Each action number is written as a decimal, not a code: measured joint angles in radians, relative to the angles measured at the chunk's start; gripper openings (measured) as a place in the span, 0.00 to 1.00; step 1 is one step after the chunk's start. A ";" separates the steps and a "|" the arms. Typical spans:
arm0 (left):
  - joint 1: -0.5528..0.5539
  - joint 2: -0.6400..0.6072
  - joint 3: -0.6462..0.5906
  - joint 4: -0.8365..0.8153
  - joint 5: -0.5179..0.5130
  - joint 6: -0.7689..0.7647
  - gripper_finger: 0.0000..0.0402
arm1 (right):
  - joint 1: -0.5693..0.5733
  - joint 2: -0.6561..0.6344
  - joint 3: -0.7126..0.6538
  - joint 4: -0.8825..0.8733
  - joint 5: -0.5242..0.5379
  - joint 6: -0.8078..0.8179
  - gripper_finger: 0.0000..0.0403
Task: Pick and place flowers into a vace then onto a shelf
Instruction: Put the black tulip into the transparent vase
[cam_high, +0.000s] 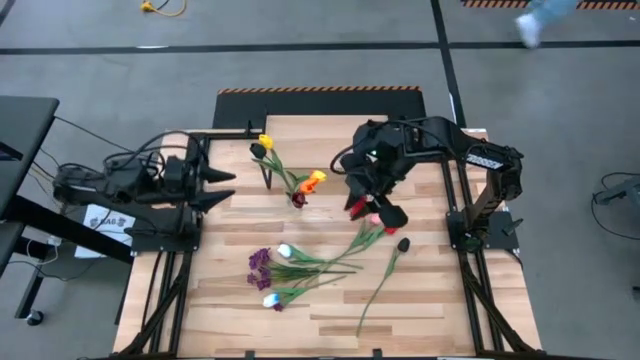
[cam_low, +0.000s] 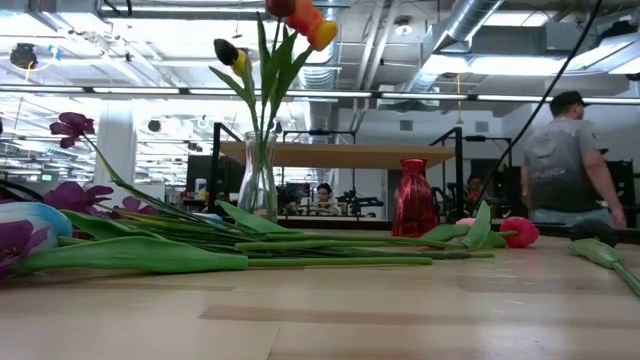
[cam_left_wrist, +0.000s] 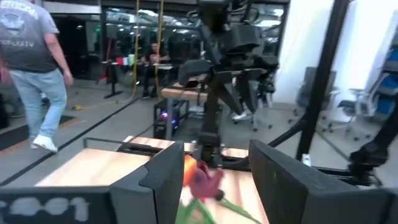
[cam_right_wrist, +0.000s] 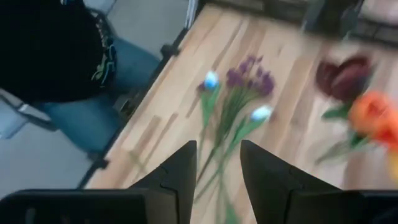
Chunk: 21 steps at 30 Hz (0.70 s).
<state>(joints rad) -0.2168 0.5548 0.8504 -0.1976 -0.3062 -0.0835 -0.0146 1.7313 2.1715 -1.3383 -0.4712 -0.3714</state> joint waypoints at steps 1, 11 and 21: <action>-0.023 -0.017 -0.031 0.027 -0.015 -0.001 0.42 | 0.004 0.000 0.000 -0.023 -0.001 0.017 0.29; -0.195 -0.100 -0.206 0.120 -0.179 -0.002 0.42 | 0.093 0.000 0.000 -0.099 -0.001 0.195 0.29; -0.267 -0.100 -0.253 0.171 -0.180 0.068 0.42 | 0.245 -0.047 -0.265 0.262 0.009 0.326 0.29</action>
<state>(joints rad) -0.4838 0.4553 0.5972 -0.0269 -0.4866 -0.0154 0.2303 1.6847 1.9070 -1.0766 -0.4623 -0.0458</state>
